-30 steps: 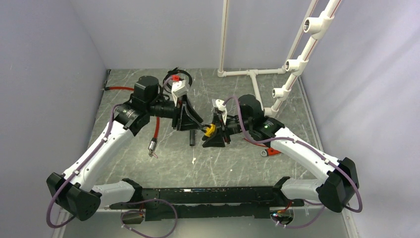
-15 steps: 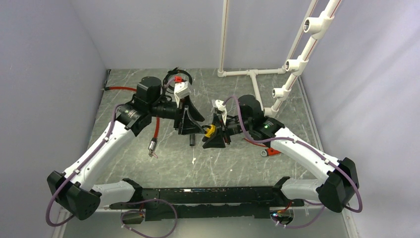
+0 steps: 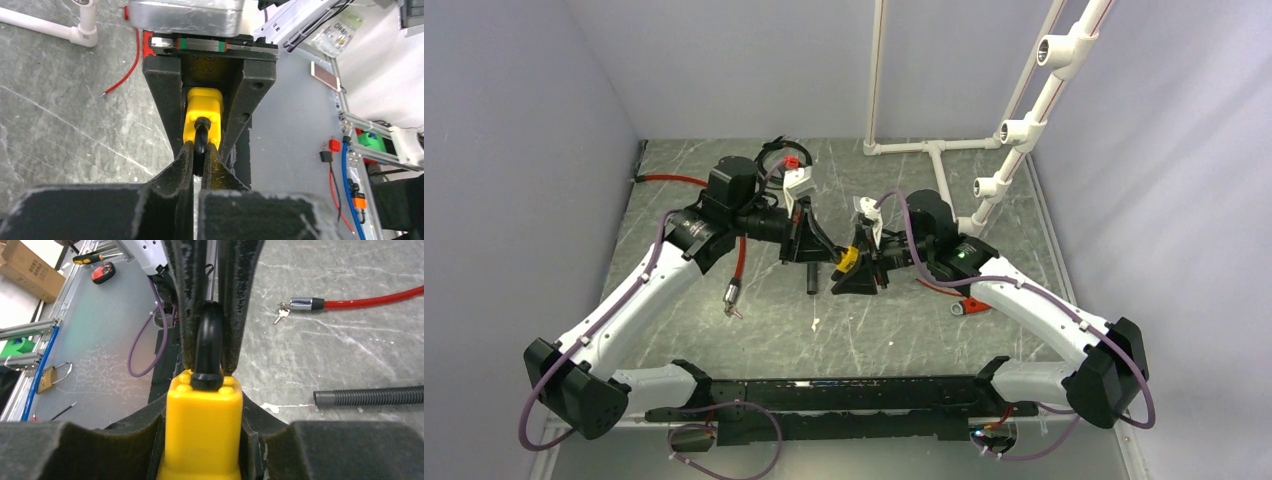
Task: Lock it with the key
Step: Lock the lock.
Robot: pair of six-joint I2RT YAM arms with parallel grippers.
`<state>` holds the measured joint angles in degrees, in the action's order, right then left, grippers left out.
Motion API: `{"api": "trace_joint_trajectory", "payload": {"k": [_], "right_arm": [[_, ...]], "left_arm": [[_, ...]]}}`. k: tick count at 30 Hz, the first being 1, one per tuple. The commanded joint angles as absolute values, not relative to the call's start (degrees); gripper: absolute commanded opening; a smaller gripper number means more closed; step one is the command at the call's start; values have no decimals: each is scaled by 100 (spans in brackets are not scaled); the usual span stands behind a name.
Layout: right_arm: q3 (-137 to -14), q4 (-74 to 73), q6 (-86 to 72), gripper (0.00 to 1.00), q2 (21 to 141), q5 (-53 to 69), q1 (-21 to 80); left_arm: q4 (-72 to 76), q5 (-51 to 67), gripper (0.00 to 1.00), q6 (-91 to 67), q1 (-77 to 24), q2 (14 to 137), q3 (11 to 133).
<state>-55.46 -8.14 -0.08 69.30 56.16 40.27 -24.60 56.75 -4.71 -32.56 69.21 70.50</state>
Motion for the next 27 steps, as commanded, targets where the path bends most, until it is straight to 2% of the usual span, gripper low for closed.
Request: {"api": "trace_joint_trajectory", "payload": {"k": [1, 2, 4, 5, 7, 12, 16, 21, 27], "right_arm": [[-5480, -587, 182, 0, 6669, 5809, 3997], [-5487, -615, 170, 13, 6653, 5820, 3987], [-5542, -649, 129, 54, 6596, 5814, 3966], [-5570, -665, 92, 66, 6555, 5746, 3958], [-5625, -702, 37, 77, 6419, 5658, 3884], [-5555, -867, -235, 75, 6055, 5841, 3477], [-5494, -952, -239, 67, 5874, 5880, 3271], [-5478, -786, -409, 51, 5931, 5986, 3270], [-5382, -501, -608, 46, 6028, 6084, 3283]], "left_arm": [[-2183, 6125, 0, -793, -2745, 6838, 7154], [-2343, 6174, 0, -651, -2735, 6827, 7194], [-2580, 6287, 0, -499, -2733, 6797, 7256], [-2752, 6342, 0, -413, -2727, 6806, 7313], [-3107, 6453, 0, -215, -2713, 6864, 7445], [-3533, 6832, 0, 342, -2616, 6868, 7515], [-3492, 7032, 0, 401, -2610, 6824, 7435], [-3371, 7054, 0, 344, -2604, 6885, 7457], [-3090, 7000, 0, 91, -2609, 6901, 7388]]}}
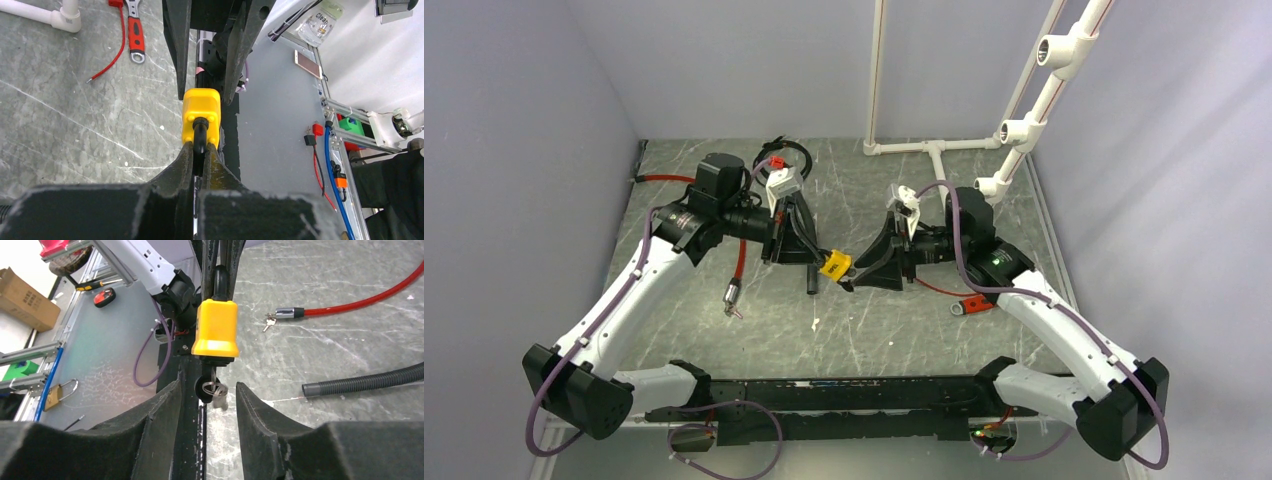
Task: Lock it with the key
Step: Lock the lock.
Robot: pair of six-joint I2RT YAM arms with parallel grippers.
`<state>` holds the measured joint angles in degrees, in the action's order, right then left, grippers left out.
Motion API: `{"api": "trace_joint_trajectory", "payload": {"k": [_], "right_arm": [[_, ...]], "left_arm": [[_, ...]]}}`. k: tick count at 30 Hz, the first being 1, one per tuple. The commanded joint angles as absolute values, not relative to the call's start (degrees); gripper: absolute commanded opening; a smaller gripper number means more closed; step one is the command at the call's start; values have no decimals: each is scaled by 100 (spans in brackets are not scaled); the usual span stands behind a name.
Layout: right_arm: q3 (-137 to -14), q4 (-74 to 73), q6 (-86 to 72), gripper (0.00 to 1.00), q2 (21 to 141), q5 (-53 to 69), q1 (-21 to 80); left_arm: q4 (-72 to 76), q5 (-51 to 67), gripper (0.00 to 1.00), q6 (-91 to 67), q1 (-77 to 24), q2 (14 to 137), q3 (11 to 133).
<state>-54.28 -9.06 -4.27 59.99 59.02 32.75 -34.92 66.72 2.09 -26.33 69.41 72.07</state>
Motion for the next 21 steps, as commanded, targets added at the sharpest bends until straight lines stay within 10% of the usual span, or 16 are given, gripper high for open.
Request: {"api": "trace_joint_trajectory", "payload": {"k": [1, 21], "right_arm": [[-5379, -482, -613, 44, 6052, 6090, 3287], [-5406, -855, -314, 0, 6030, 5933, 3344]], "left_arm": [[-3059, 6990, 0, 84, -2606, 6900, 7377], [-3085, 6668, 0, 37, -2533, 6856, 7274]]}}
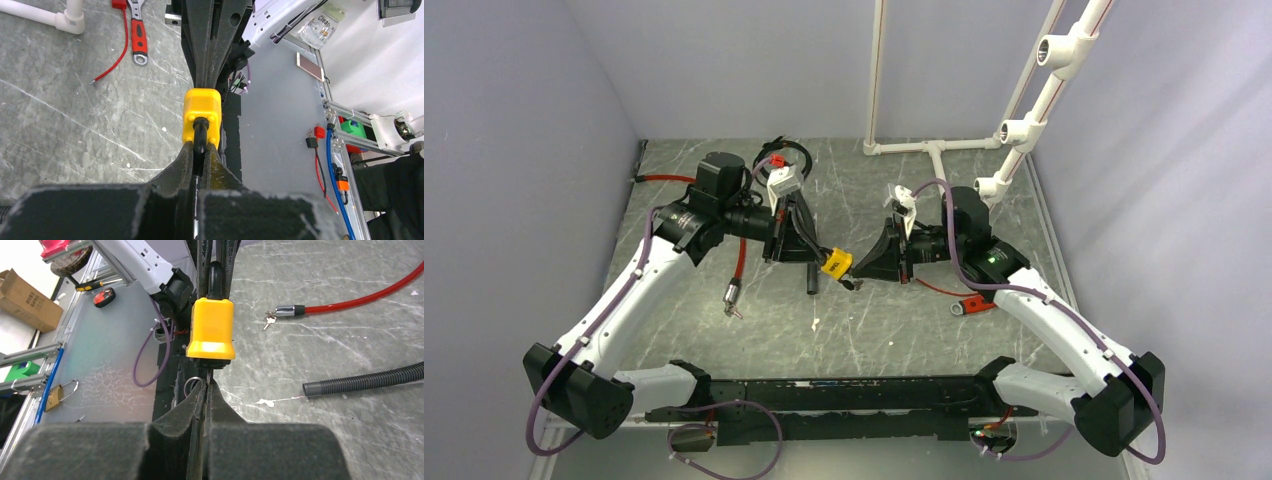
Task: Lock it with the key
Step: Lock the lock, then place the key at the center of the board.
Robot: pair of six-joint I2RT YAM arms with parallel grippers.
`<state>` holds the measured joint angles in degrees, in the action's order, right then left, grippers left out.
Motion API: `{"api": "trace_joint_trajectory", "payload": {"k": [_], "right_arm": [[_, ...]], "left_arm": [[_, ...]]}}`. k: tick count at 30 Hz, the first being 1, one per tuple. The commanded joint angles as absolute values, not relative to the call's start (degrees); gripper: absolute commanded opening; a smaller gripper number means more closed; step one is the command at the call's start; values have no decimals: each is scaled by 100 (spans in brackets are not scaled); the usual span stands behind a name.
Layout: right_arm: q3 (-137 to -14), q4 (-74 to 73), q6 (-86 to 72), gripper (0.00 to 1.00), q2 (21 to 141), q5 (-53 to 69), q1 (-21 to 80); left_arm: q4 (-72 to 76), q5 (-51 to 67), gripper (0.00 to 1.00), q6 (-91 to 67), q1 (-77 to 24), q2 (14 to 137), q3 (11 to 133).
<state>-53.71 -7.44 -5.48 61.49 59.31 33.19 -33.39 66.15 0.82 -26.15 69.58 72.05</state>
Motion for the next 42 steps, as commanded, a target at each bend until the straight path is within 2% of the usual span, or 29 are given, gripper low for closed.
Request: {"api": "trace_joint_trajectory", "payload": {"k": [1, 15, 21, 33, 42], "right_arm": [[-5405, -932, -264, 0, 6003, 5906, 3346], [-5045, -1499, -53, 0, 5692, 5537, 3240], [-4996, -1430, 170, 0, 5894, 4644, 3138], [-6234, -828, 758, 0, 8166, 1095, 3175], [-7171, -332, 1061, 0, 9902, 463, 2878]], "left_arm": [[-3042, 6682, 0, -66, -2494, 6848, 7265], [-2713, 6716, 0, -282, -1699, 6869, 7225], [-2538, 6538, 0, -501, -1268, 6958, 7108], [-2371, 5478, 0, -712, -915, 7098, 6993], [-2271, 5342, 0, -685, -905, 7157, 6828]]}}
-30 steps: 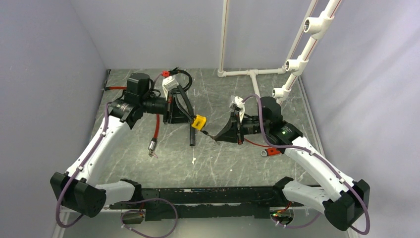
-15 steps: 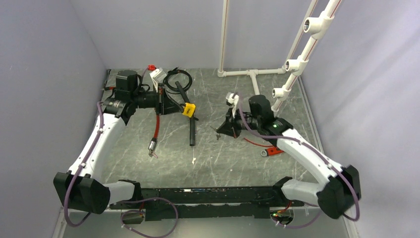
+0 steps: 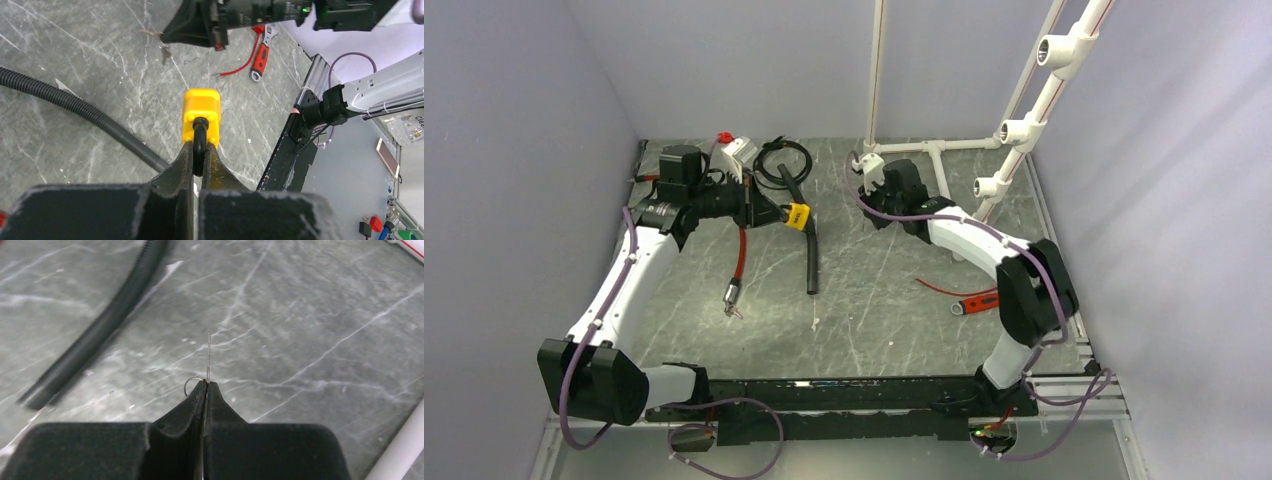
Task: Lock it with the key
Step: Place the key at the center of the board.
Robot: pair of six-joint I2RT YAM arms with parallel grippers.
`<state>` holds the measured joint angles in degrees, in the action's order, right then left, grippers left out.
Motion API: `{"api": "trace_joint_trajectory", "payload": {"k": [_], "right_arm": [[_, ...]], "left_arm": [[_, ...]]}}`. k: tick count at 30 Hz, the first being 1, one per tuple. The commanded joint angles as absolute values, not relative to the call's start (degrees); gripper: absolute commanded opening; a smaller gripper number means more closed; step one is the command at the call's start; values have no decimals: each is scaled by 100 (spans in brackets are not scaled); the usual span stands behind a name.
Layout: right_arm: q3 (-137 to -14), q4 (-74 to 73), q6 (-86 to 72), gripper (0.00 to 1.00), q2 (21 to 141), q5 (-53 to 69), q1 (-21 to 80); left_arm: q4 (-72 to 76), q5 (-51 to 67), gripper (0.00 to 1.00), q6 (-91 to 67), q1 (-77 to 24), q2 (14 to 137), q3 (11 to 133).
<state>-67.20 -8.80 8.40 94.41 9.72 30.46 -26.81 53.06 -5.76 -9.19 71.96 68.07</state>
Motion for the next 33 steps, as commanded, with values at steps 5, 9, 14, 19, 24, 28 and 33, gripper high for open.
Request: {"api": "trace_joint_trajectory", "payload": {"k": [5, 9, 14, 19, 24, 28, 33], "right_arm": [[-7681, -84, 1168, 0, 10699, 328, 2700], [-8040, -22, 1270, 0, 11180, 268, 2565], [-8203, 211, 1569, 0, 11574, 220, 2441], [-8308, 211, 1780, 12, 11843, 474, 2318], [-8425, 154, 1628, 35, 11612, 840, 2235], [-8254, 153, 1659, 54, 11064, 1495, 2239], [-7517, 285, 1509, 76, 9943, 2828, 2259]], "left_arm": [[-2204, 5313, 0, -704, -905, 7138, 6733], [-2288, 5287, 0, -636, -905, 7136, 6707], [-2398, 5357, 0, -659, -905, 7258, 6703], [-2693, 5438, 0, -499, -905, 7398, 6849], [-2997, 5387, 0, -398, -905, 7432, 6979], [-3402, 5603, 0, -255, -901, 7554, 7245], [-3996, 6226, 0, -193, -854, 7809, 7732]]}}
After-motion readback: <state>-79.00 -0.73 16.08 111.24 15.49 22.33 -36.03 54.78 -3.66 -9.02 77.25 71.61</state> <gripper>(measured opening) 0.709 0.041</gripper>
